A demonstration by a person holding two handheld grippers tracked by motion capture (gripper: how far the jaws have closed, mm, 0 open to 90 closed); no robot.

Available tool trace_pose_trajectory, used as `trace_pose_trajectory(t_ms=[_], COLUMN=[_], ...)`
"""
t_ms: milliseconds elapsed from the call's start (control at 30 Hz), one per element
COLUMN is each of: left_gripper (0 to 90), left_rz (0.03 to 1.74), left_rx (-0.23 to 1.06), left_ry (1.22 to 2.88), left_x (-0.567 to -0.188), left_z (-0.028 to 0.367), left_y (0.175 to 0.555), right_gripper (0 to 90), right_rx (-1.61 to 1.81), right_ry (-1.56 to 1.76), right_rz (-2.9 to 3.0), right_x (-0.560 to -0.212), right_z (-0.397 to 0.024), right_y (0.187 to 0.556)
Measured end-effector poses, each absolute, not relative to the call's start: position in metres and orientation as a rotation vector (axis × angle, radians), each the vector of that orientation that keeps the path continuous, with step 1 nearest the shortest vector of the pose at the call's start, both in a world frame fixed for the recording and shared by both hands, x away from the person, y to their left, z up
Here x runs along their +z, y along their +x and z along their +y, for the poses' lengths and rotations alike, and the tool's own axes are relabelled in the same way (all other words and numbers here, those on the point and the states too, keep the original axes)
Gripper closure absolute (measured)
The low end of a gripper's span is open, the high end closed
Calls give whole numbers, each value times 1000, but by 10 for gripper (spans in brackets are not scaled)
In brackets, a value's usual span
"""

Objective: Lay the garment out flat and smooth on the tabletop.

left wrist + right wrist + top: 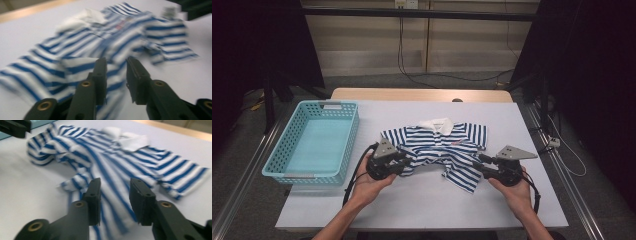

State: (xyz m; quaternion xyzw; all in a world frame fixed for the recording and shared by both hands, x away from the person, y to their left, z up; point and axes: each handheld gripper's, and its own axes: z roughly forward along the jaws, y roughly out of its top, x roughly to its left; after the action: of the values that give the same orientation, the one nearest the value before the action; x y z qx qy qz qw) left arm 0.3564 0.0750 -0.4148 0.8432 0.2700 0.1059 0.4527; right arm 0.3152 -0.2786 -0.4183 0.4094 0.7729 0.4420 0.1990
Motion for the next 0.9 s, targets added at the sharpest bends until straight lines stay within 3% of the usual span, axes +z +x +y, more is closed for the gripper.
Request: trace_pose_trajectory(t_ms=[100,200,300,667,900], left_gripper=[743,696,633,514,543], left_rz=[629,639,640,709,683], left_rx=[204,188,348,406,418], left_ry=[2179,2239,2270,2184,2211], left_x=[-431,-444,-448,-445,-446], left_z=[61,54,53,53,30], left_y=[358,363,370,391,394], right_gripper=[703,708,692,584,577], right_rx=[1236,1204,1144,1146,1122], right_ry=[1112,1086,1037,978,962], right_rz=[2225,2306,2380,2433,2463], right_x=[-425,-437,-447,-454,-459], right_z=[-265,-251,-238,-216,-209], right_y=[315,317,320,329,334])
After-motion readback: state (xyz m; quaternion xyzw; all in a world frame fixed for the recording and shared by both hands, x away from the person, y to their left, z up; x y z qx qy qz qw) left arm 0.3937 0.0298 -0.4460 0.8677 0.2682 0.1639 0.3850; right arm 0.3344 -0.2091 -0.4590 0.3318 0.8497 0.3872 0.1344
